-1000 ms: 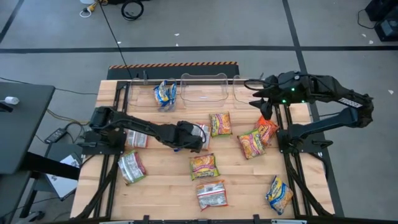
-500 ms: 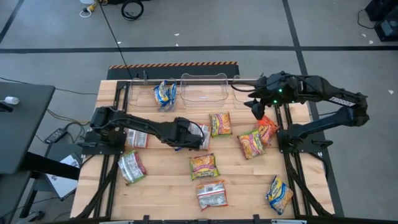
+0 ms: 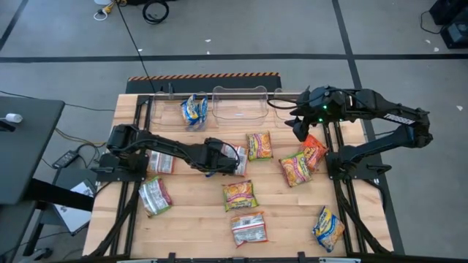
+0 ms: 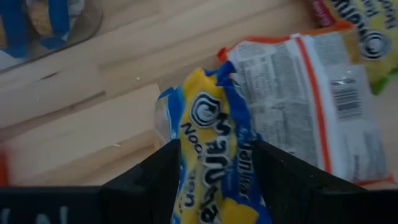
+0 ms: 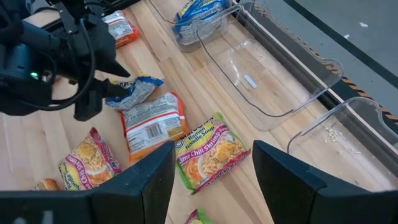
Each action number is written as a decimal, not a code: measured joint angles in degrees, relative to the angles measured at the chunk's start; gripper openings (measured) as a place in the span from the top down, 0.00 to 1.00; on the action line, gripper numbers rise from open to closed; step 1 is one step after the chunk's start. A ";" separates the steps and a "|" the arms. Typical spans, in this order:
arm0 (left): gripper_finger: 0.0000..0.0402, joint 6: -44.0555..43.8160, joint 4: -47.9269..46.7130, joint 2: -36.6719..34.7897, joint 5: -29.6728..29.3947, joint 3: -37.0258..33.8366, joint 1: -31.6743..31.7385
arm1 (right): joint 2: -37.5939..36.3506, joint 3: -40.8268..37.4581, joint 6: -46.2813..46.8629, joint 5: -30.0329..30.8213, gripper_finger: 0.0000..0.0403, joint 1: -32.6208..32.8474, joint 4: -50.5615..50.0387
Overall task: Sort Maruchan noodles
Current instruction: Put the blue noodle pack into the left transparent bin
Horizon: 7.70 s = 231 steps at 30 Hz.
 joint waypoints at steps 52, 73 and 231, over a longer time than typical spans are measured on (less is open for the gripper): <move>1.00 61.61 13.87 -37.53 16.05 -26.28 58.73 | 0.07 0.00 17.32 0.87 0.46 5.02 0.02; 0.97 63.08 30.00 -31.38 22.72 -36.23 58.22 | 8.31 0.01 19.20 3.13 0.45 7.39 3.50; 0.68 75.62 53.73 -40.59 54.05 -25.17 18.02 | 31.17 26.92 -11.41 5.97 0.39 12.41 10.92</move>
